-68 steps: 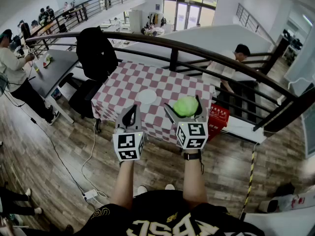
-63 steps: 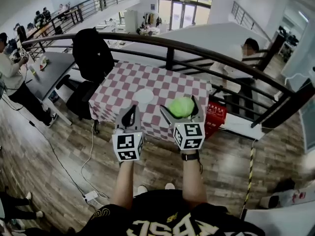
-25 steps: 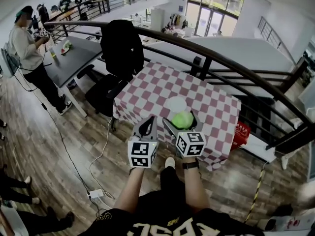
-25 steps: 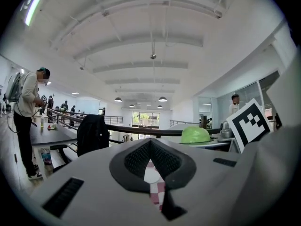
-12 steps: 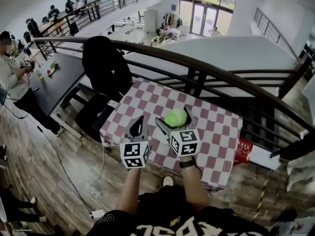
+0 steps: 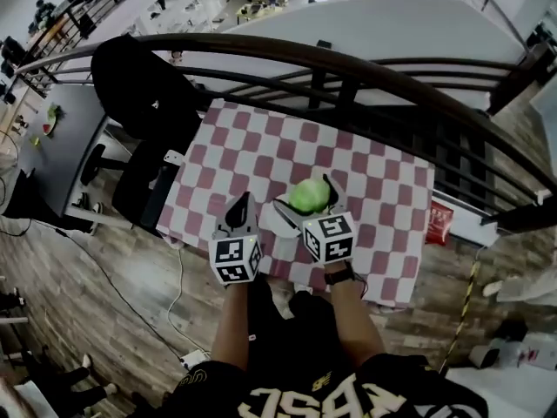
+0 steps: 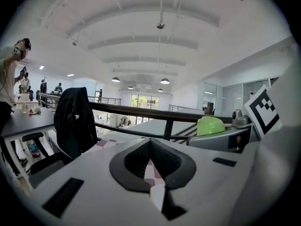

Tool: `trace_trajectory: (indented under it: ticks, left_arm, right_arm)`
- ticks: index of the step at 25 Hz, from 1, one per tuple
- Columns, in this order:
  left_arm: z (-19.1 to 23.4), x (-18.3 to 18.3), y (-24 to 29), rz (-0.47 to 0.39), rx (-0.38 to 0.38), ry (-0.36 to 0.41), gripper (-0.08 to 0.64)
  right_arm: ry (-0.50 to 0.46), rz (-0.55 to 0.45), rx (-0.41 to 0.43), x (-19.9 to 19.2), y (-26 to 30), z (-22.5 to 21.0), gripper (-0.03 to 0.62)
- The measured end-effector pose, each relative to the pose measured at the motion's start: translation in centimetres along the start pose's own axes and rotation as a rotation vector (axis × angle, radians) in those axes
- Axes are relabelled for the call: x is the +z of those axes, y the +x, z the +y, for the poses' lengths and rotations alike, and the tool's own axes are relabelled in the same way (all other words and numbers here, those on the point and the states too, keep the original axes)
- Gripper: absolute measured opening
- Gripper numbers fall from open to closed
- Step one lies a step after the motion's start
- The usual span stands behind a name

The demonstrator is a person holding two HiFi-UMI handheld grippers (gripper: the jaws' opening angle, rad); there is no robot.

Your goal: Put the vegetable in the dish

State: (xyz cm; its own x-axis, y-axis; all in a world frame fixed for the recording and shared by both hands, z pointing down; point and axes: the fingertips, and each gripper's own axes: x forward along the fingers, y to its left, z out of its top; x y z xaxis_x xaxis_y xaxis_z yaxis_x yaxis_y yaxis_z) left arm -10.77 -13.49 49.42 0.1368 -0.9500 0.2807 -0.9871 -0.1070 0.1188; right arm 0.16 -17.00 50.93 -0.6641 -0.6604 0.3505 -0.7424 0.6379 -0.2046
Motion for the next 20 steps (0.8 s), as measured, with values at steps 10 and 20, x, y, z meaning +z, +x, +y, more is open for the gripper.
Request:
trace_trajectory:
  ticks: [10,20]
  left_arm:
    - [2.5,-9.0,6.0,0.228,-0.120,-0.025,0.018]
    - [3.9,-13.1,7.8,0.333,-0.182,-0.038,0.018]
  right_arm:
    - [0.018,0.342,-0.093,-12.9,5.2,-1.8,0.563]
    - [-0.029,0.687,-0.046,-22.2,8.1,-0.1,0.563]
